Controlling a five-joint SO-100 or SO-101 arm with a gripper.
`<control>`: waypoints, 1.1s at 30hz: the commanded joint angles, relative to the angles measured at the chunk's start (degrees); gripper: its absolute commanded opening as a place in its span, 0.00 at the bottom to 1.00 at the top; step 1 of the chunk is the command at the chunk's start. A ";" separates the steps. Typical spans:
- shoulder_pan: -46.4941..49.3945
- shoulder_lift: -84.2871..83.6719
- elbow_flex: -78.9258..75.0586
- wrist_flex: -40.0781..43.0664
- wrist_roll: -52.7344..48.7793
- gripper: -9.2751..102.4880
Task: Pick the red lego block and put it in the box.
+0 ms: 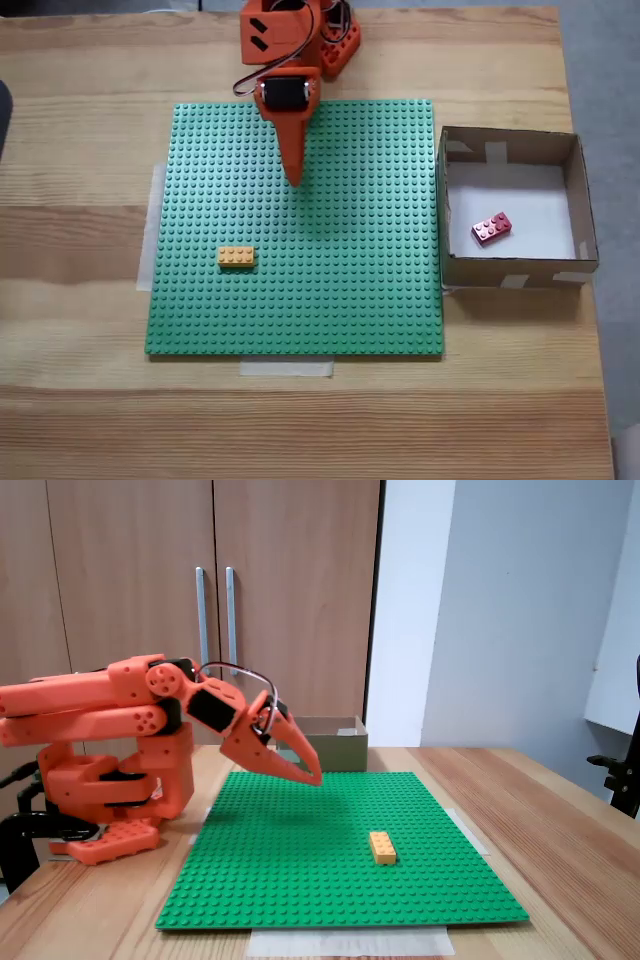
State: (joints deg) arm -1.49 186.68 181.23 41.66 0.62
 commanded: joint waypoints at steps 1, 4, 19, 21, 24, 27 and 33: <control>-0.09 0.26 1.05 -0.62 -1.49 0.07; -0.18 0.26 2.55 -1.23 -3.60 0.07; 1.49 0.26 2.64 -0.88 -2.99 0.08; 1.49 0.26 2.64 -0.88 -2.99 0.08; 1.49 0.26 2.64 -0.88 -3.08 0.08; 1.49 0.26 2.64 -0.88 -3.08 0.08; 1.49 0.26 2.64 -0.79 -3.08 0.08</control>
State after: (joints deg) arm -0.18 186.50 183.34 41.22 -2.46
